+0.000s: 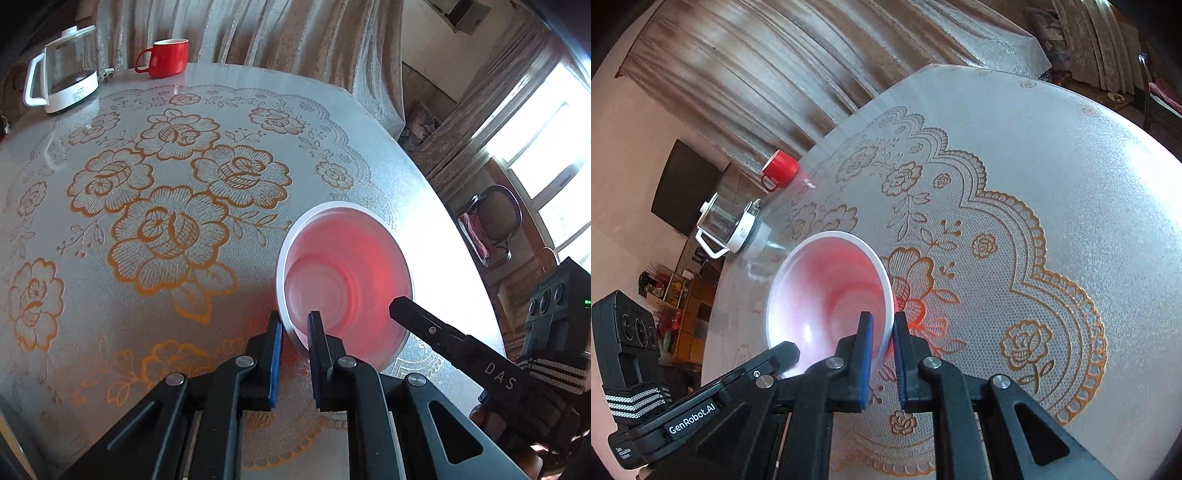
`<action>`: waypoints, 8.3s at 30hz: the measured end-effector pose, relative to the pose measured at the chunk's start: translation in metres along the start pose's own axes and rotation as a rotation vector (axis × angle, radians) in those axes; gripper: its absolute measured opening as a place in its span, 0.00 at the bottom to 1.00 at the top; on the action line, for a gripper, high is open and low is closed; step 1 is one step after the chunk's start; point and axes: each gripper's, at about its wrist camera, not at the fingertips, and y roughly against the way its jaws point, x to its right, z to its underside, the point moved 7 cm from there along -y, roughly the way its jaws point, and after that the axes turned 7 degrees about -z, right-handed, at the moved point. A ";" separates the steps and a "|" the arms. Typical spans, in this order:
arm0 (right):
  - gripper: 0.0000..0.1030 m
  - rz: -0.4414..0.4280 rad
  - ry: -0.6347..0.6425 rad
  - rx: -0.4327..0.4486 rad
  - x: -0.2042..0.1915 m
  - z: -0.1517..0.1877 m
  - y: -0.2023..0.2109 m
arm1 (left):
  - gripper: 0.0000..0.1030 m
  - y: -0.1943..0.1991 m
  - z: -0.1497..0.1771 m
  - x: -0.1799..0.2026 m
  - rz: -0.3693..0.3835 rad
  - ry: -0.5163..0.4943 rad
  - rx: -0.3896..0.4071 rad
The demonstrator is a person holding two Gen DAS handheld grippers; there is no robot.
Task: Organize plates and bowls
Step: 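Grasp the rim of the red plastic bowl with the right gripper, then lift and carry the red plastic bowl over the steel bowl, then lower the red plastic bowl into the yellow bowl, then open the right gripper to release the red plastic bowl, then grasp the steel bowl rim with the right gripper, then lift the nested bowls and carry them over the plate stack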
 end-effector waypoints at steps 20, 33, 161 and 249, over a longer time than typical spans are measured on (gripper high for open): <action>0.17 -0.079 0.074 -0.148 -0.074 0.082 -0.017 | 0.13 0.050 0.064 -0.086 -0.049 0.122 0.006; 0.22 -0.070 0.085 -0.140 -0.087 0.098 -0.025 | 0.21 0.061 0.069 -0.101 -0.076 0.103 0.093; 0.24 -0.069 0.634 -0.244 -0.266 0.238 -0.067 | 0.26 0.179 0.194 -0.285 -0.275 0.354 0.348; 0.11 -0.151 0.420 -0.116 -0.219 0.188 0.002 | 0.15 0.210 0.180 -0.230 0.087 0.303 0.390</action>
